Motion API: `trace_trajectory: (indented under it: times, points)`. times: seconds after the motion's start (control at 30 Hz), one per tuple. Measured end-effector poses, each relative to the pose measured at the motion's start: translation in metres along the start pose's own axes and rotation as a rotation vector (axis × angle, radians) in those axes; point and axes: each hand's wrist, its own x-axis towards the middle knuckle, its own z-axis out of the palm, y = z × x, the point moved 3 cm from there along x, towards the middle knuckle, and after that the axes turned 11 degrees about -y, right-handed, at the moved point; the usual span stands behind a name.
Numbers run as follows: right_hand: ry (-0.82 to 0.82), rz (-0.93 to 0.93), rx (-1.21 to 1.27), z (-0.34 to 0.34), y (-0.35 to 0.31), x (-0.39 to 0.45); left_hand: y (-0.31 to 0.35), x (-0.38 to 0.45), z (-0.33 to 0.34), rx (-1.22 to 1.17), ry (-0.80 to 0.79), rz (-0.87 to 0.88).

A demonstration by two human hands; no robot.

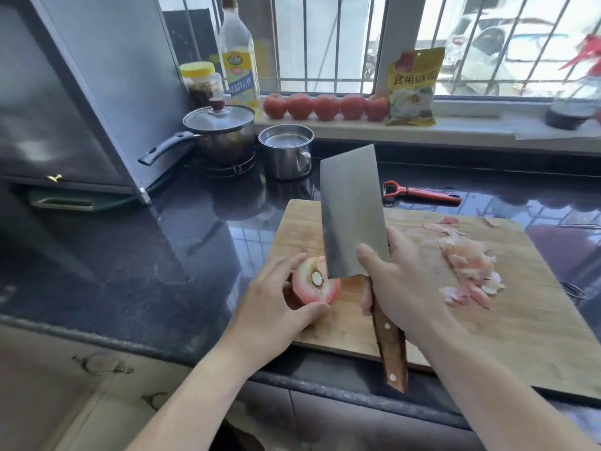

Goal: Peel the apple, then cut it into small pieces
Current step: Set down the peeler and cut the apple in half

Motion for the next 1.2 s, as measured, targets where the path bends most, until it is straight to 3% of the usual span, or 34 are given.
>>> trace_trajectory:
  times: [0.83,1.2]
  points:
    - [0.175,0.046,0.087,0.028,0.007,-0.004,0.004,0.003,0.006,0.029,0.084,-0.074]
    - [0.133,0.092,0.208,0.033,0.013,-0.004,0.007,0.003,0.005,0.035,0.048,-0.068]
